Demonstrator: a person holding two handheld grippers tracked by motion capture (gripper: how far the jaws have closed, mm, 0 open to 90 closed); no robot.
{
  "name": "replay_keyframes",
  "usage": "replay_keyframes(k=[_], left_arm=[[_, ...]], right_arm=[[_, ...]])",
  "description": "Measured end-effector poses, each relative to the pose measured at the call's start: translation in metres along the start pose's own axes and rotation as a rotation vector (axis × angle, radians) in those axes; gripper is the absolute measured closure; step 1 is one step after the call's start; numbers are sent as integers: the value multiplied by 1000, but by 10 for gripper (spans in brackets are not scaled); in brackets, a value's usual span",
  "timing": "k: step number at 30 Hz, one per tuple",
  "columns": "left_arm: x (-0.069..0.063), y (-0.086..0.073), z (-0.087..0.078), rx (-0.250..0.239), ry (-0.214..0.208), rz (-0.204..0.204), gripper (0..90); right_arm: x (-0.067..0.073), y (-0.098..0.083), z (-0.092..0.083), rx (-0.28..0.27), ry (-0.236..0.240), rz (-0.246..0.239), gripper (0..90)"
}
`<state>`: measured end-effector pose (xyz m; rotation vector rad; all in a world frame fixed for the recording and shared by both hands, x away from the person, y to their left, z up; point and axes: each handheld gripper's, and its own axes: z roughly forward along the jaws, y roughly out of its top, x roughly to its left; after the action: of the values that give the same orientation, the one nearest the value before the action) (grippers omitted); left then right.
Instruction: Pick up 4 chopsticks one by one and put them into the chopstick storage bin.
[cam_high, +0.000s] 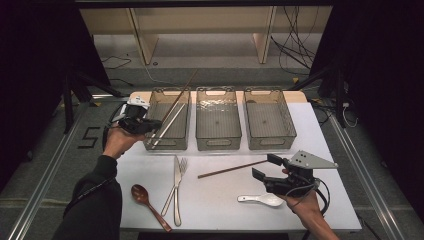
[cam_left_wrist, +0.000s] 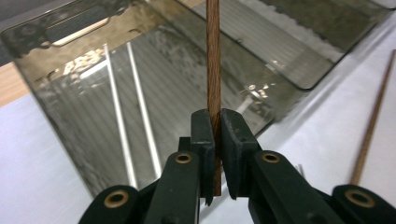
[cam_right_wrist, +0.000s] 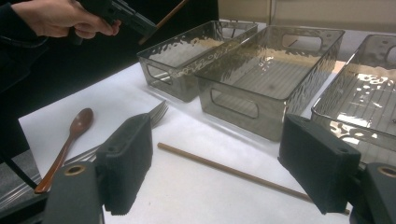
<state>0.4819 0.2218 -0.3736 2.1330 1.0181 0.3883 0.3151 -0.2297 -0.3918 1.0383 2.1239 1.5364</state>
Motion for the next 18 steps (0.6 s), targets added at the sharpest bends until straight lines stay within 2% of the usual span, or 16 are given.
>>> replay_keyframes(k=[11, 18], left_arm=[[20, -14, 6, 15, 54, -74, 833], [27, -21, 9, 28, 87, -94, 833]], right_arm=[[0, 0, 0, 0, 0, 0, 267], [0, 0, 0, -2, 0, -2, 267]])
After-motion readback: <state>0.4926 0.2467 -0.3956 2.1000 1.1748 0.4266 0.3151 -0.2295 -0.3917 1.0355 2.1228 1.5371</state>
